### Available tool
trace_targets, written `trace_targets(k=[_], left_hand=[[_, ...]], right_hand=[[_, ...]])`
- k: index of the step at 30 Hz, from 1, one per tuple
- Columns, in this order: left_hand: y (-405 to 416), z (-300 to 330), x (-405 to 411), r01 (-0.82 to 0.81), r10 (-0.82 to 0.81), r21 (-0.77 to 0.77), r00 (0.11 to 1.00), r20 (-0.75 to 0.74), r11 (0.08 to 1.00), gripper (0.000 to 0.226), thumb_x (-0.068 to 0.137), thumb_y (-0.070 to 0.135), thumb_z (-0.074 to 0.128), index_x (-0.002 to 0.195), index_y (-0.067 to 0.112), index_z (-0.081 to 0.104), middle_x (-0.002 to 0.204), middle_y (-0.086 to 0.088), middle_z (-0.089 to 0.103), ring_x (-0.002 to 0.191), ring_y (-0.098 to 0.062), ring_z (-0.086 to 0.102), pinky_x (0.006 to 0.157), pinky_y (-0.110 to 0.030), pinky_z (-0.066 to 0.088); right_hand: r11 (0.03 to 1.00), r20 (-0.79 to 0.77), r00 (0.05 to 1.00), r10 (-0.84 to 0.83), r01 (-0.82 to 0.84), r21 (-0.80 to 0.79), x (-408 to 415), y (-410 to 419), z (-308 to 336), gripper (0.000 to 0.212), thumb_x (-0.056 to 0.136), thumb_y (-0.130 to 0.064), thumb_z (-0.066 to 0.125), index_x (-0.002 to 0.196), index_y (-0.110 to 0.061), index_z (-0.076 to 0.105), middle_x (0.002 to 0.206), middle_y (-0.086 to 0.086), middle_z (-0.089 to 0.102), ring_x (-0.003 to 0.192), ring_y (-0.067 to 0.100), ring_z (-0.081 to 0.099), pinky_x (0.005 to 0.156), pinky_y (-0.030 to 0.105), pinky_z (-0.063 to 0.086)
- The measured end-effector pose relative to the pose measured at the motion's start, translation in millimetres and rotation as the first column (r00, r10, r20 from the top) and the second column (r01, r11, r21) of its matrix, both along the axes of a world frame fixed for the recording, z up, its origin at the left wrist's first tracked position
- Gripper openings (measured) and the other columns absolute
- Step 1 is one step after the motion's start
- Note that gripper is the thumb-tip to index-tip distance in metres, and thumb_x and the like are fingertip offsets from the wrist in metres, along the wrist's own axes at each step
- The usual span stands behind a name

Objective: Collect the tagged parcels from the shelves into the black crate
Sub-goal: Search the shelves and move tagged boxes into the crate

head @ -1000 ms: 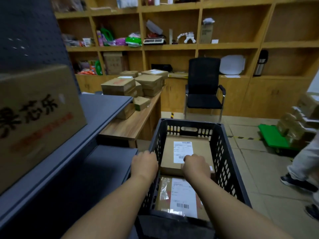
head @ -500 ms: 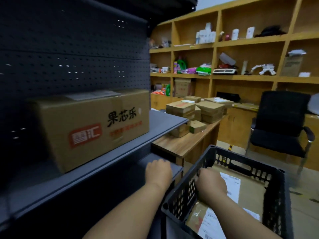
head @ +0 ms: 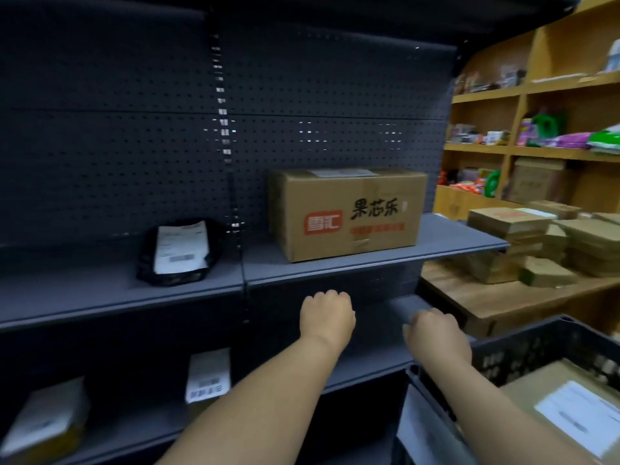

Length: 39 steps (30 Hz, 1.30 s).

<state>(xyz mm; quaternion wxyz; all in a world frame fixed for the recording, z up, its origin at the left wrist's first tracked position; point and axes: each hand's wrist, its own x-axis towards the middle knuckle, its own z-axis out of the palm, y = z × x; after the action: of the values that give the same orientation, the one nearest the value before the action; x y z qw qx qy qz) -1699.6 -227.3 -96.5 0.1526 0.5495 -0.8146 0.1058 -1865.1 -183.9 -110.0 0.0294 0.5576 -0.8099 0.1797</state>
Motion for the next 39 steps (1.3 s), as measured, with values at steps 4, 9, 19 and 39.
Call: trace_targets(k=[4, 9, 19, 39], left_hand=[[13.8, 8.7, 52.6, -0.119, 0.119, -0.016, 0.993, 0.006, 0.993, 0.027, 0.097, 0.032, 0.042, 0.103, 0.01, 0.056, 0.102, -0.009, 0.063, 0.093, -0.029, 0.058, 0.069, -0.034, 0.032], [29.1, 26.0, 123.6, -0.268, 0.268, -0.044, 0.963, -0.001, 0.962, 0.031, 0.097, 0.033, 0.042, 0.11, 0.008, 0.056, 0.108, -0.011, 0.063, 0.099, -0.03, 0.059, 0.076, -0.036, 0.04], [53.2, 49.6, 282.8, -0.513, 0.514, -0.089, 0.858, -0.016, 0.854, 0.027, 0.097, 0.03, 0.042, 0.106, 0.009, 0.057, 0.102, -0.009, 0.063, 0.092, -0.028, 0.061, 0.067, -0.032, 0.036], [-25.7, 61.8, 390.6, -0.467, 0.458, -0.04, 0.879, -0.132, 0.883, 0.039, 0.098, 0.039, 0.041, 0.117, 0.009, 0.055, 0.107, -0.01, 0.063, 0.095, -0.028, 0.06, 0.068, -0.033, 0.043]], right_hand=[[0.993, 0.015, 0.994, 0.11, -0.11, -0.037, 45.2, -8.1, 10.2, 0.028, 0.094, -0.033, 0.046, 0.111, -0.021, 0.064, 0.109, 0.003, 0.059, 0.107, 0.025, 0.049, 0.073, 0.031, 0.043], [0.97, 0.036, 0.97, 0.239, -0.238, -0.043, 113.5, -19.8, 31.9, 0.031, 0.096, -0.033, 0.044, 0.12, -0.021, 0.06, 0.119, 0.003, 0.057, 0.115, 0.027, 0.046, 0.076, 0.036, 0.045], [0.889, 0.071, 0.891, 0.448, -0.435, -0.141, 272.0, -34.3, 56.3, 0.028, 0.096, -0.028, 0.044, 0.113, -0.016, 0.064, 0.115, 0.006, 0.059, 0.114, 0.027, 0.047, 0.079, 0.036, 0.047], [0.907, 0.189, 0.901, 0.39, -0.34, -0.25, 383.6, -93.2, 66.6, 0.03, 0.095, -0.026, 0.046, 0.12, -0.019, 0.061, 0.122, 0.006, 0.056, 0.113, 0.026, 0.045, 0.073, 0.035, 0.042]])
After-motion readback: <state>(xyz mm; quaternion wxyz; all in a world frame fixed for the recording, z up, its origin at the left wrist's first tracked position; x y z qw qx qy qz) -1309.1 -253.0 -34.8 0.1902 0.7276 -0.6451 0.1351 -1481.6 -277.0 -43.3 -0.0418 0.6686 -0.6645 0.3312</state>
